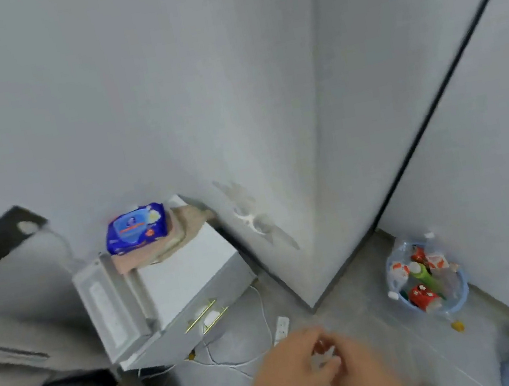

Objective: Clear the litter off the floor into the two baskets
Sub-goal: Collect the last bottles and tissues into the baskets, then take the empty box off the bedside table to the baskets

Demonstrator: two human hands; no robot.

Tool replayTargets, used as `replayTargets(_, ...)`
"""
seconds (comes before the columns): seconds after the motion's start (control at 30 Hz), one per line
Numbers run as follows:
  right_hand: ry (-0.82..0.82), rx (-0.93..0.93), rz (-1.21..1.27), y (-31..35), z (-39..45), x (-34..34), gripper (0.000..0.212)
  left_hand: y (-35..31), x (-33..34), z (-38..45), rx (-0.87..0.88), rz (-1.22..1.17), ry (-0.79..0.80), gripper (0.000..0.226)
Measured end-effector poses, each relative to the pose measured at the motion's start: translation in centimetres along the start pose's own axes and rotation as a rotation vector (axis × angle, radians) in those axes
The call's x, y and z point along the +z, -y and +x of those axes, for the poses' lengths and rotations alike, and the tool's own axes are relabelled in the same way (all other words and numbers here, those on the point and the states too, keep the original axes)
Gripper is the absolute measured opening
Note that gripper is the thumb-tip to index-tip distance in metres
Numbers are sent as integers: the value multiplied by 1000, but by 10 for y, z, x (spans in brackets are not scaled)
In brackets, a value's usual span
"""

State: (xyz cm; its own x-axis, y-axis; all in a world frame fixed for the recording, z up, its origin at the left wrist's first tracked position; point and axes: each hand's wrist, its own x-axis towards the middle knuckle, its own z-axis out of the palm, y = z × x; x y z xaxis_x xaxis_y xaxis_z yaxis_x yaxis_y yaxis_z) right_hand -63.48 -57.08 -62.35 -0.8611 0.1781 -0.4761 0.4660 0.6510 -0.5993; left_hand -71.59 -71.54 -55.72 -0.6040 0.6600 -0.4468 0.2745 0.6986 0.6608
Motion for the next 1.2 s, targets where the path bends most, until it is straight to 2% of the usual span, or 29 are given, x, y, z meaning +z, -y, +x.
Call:
replayTargets(0.07,-55,-76,-19,37,15,27,25,22,-40,-40,-37,-8,-57,40)
replayTargets(0.17,143,-100,-99,130,16,35,8,73,-97,-96,-191,-78,-201,40)
replayTargets(0.33,245,-174,-114,242,50,62,18,190,-140,-162,-514,-302,-576,20)
replayTargets(0.4,285,-154,-53,264,87,88,21,236,-145,-168,-621,-340,-692,29)
replayTargets(0.47,313,-135,-7,278,127,118,25,278,-151,-158,-706,-347,-758,48)
replayTargets(0.57,349,-91,54,293,186,166,30,327,-165,-122,-825,-314,-770,79)
replayTargets(0.67,333,-78,127,303,233,206,33,361,-181,-73,-856,-333,-790,96)
replayTargets(0.83,347,-18,257,317,288,256,38,404,-185,-12,-849,-380,-784,103)
replayTargets(1.03,354,163,434,322,323,294,41,437,-184,2,-825,-509,-787,132)
replayTargets(1.2,359,193,535,328,324,304,24,452,-180,-5,-775,-606,-836,129)
